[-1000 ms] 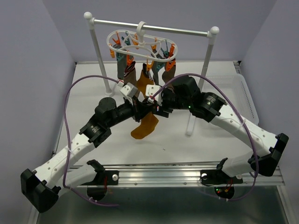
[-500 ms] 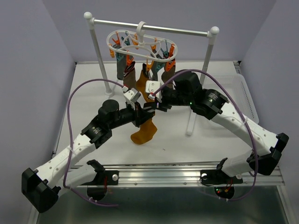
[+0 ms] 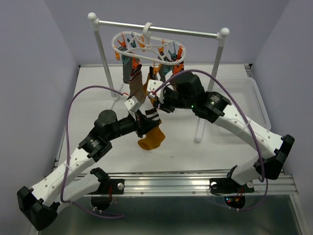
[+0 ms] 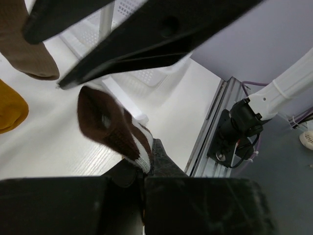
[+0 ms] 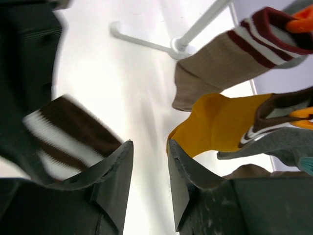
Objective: Clip the socks to the hanger
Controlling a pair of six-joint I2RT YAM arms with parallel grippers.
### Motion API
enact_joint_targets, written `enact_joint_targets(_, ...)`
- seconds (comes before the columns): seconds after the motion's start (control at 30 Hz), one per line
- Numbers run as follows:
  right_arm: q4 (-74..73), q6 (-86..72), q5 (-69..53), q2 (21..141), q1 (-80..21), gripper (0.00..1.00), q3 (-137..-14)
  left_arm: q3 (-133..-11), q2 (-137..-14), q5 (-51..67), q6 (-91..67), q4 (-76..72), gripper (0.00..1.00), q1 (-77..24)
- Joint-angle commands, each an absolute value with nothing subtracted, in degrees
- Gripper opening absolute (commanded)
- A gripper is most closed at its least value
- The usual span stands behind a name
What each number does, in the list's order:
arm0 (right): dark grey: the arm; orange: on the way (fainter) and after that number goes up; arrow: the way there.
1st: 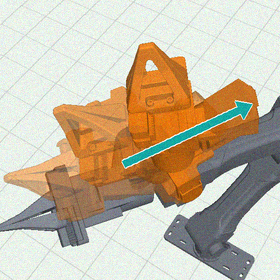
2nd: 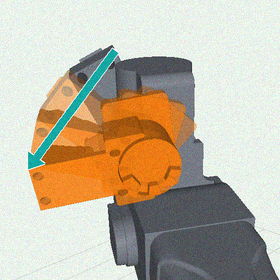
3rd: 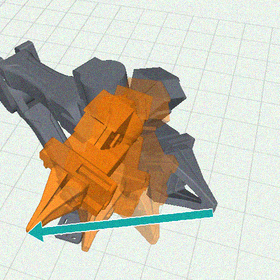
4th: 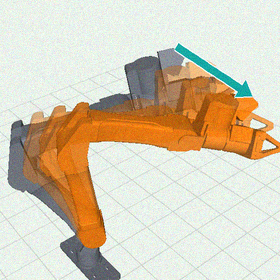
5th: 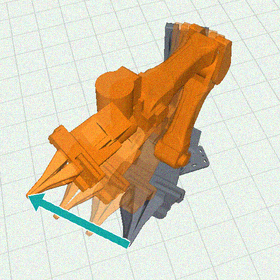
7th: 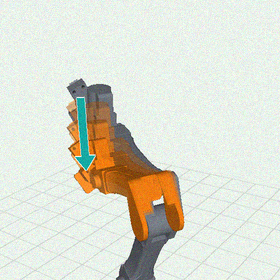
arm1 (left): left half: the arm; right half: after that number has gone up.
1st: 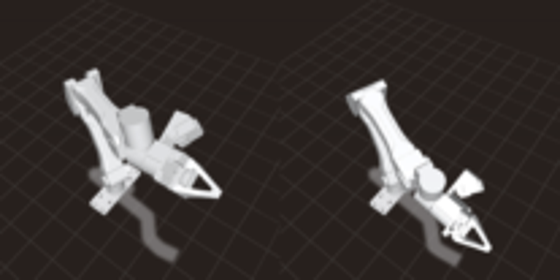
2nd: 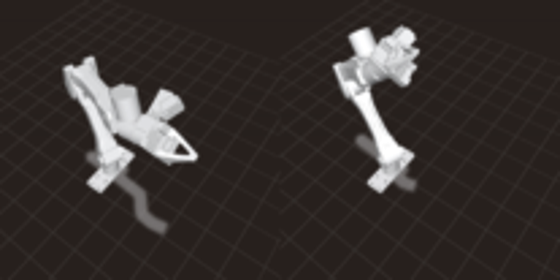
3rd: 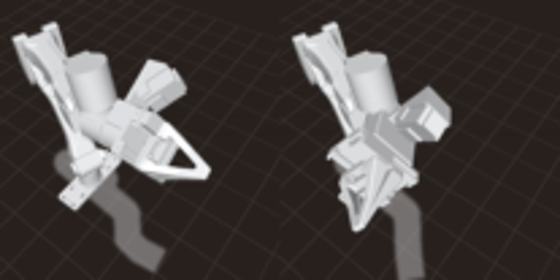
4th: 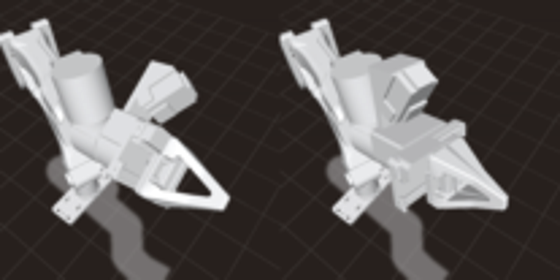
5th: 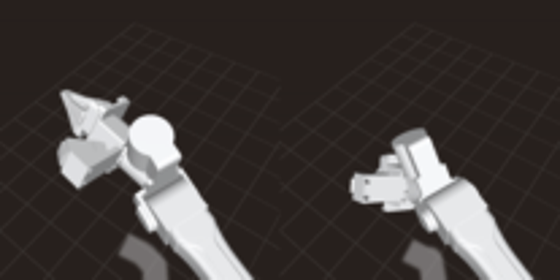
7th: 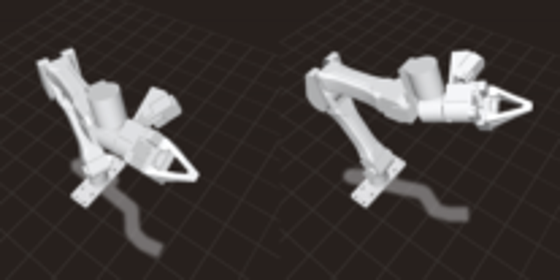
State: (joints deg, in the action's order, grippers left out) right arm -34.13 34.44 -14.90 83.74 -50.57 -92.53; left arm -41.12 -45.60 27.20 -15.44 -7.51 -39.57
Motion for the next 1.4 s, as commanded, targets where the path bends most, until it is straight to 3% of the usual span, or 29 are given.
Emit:
enact_joint_targets(0.0, -24.2, 26.9, -5.5, 85.2, -50.2, 0.42, -95.7, -40.6, -44.3, 29.9, -14.4, -11.4, 0.0, -40.1)
enact_joint_targets(0.23, -19.5, 21.7, -0.9, 85.0, -50.2, 0.49, -95.9, -40.5, -46.1, 30.3, -14.1, -13.4, 0.0, -40.3)
enact_joint_targets(0.47, -15.6, 17.8, 7.2, 78.9, -49.0, 0.57, -92.6, -40.0, -45.8, 22.7, -14.9, -14.5, 0.0, -40.3)
enact_joint_targets(0.5, -14.5, 17.1, 7.7, 77.8, -49.0, 0.63, -91.7, -39.8, -45.7, 21.5, -14.8, -14.2, 0.0, -40.3)
enact_joint_targets(0.53, -13.8, 16.5, 7.7, 76.7, -48.5, 0.79, -90.0, -39.7, -45.6, 20.9, -14.6, -14.0, 0.0, -40.3)
enact_joint_targets(0.63, -12.6, 14.5, 9.0, 73.3, -48.5, 1.0, -87.9, -39.8, -45.5, 19.3, -13.2, -13.7, 0.0, -40.3)
enact_joint_targets(0.8, -9.6, 9.6, 18.1, 71.5, -45.5, 1.0, -83.8, -41.7, -46.3, 16.0, -9.8, -13.9, 0.0, -40.3)
enact_joint_targets(0.93, 1.8, 2.6, 23.7, 70.3, -42.4, 1.0, -78.7, -43.9, -48.4, 14.0, -8.4, -13.8, 0.0, -40.3)
enact_joint_targets(1.37, 17.6, -10.4, 31.2, 73.5, -41.8, 1.0, -70.4, -49.4, -54.7, 10.5, -7.5, -12.7, 0.0, -40.2)
